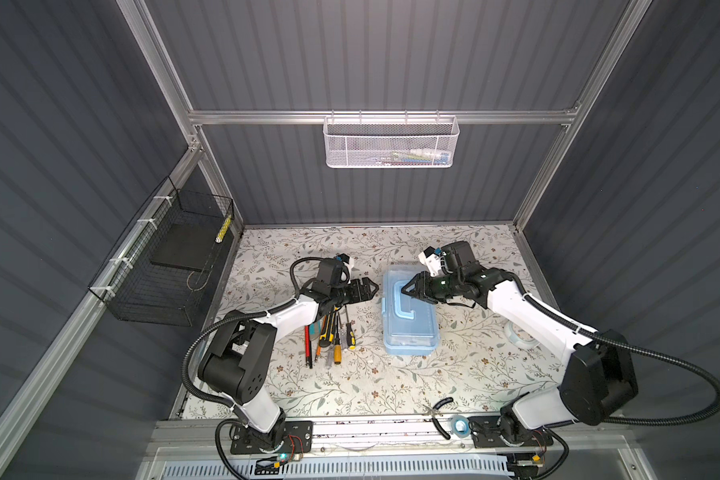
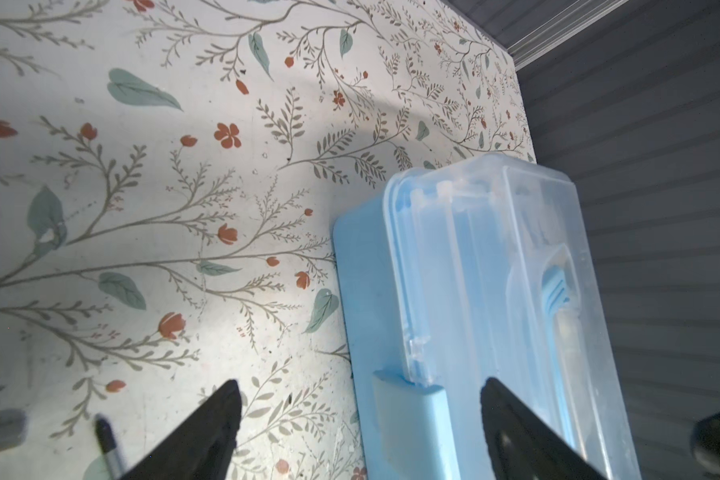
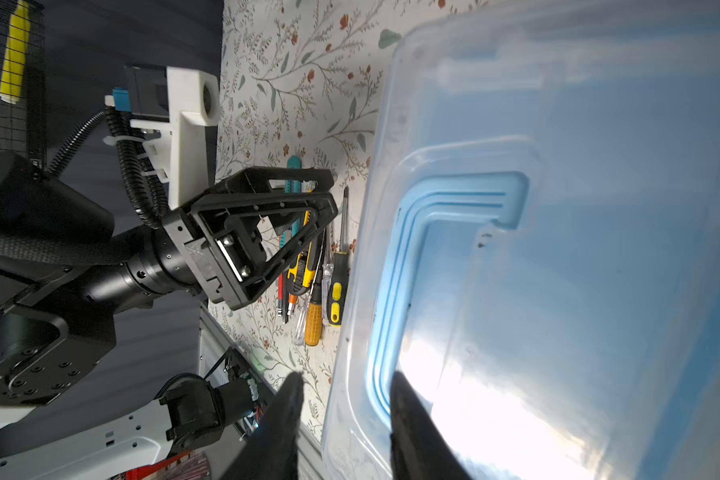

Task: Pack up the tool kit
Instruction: 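Reach both grippers to opposite ends of the light blue tool box, then grip the box ends with both grippers and tilt it up on end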

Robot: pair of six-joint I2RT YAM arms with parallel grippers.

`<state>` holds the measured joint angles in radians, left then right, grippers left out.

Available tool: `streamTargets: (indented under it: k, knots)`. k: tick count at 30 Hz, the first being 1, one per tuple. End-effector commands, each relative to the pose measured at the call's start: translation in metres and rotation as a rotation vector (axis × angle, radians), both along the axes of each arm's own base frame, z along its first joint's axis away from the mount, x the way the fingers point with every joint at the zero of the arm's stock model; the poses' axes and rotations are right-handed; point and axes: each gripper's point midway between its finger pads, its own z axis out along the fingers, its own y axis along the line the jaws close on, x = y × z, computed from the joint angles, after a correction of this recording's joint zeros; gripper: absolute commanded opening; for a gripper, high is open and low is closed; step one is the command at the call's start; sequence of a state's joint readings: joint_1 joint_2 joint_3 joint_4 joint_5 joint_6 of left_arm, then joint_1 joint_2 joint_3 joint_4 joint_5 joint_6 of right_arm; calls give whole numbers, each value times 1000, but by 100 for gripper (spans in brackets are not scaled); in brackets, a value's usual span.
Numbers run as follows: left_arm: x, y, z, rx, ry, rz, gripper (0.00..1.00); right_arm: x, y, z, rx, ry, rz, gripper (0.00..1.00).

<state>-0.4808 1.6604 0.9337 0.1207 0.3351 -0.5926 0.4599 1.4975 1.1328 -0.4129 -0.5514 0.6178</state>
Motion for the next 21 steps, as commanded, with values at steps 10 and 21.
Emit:
streamTargets:
  k: [10, 21]
  knots:
    - [-15, -24, -10, 0, 20, -62, 87, -6, 15, -32, 10, 167, 51, 43]
    - [-39, -65, -6, -10, -2, -200, 86, -3, 39, -39, 131, 168, 166, 47]
